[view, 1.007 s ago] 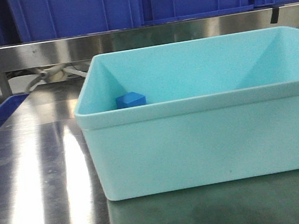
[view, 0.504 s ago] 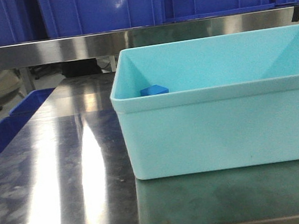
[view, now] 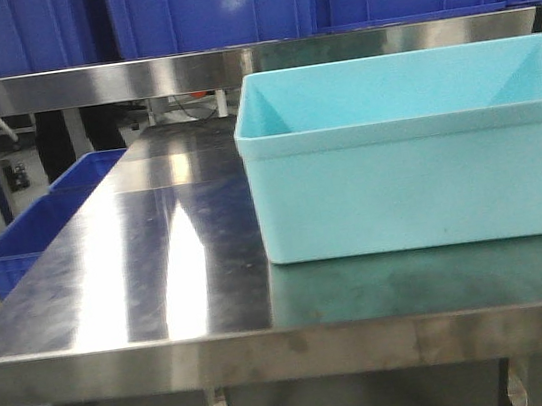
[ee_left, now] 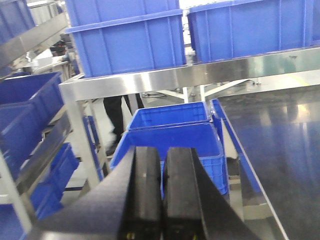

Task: Pick red cube and place on left shelf
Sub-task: 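Drive the base away from the table holding the red cube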

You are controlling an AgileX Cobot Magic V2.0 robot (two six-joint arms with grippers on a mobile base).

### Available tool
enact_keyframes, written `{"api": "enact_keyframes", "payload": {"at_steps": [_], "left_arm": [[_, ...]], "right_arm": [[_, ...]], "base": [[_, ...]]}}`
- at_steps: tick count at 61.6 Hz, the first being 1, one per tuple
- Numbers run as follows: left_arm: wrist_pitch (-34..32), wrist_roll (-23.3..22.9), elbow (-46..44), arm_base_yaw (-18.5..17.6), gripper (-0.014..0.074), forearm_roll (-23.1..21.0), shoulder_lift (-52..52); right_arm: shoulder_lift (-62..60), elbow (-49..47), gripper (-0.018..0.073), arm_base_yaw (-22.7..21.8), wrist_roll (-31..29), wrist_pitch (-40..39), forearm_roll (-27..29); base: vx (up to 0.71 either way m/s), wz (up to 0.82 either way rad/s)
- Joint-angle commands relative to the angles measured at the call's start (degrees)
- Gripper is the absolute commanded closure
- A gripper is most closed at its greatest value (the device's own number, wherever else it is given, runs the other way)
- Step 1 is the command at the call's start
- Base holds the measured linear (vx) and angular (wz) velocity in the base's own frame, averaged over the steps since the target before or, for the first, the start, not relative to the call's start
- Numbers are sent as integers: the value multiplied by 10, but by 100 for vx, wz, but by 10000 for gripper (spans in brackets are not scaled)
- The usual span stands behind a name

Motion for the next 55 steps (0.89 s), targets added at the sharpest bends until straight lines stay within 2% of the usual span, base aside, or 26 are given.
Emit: {"api": "enact_keyframes", "payload": {"at_steps": [1, 55], "left_arm": [[-52, 0, 13, -4, 491, -3, 0], [-52, 0, 13, -4, 491, -3, 0]], "right_arm": [[-3, -15, 502, -3, -7, -46, -6], [-3, -15, 502, -3, -7, -46, -6]], "base": [[-12, 20], [-21, 20]]}}
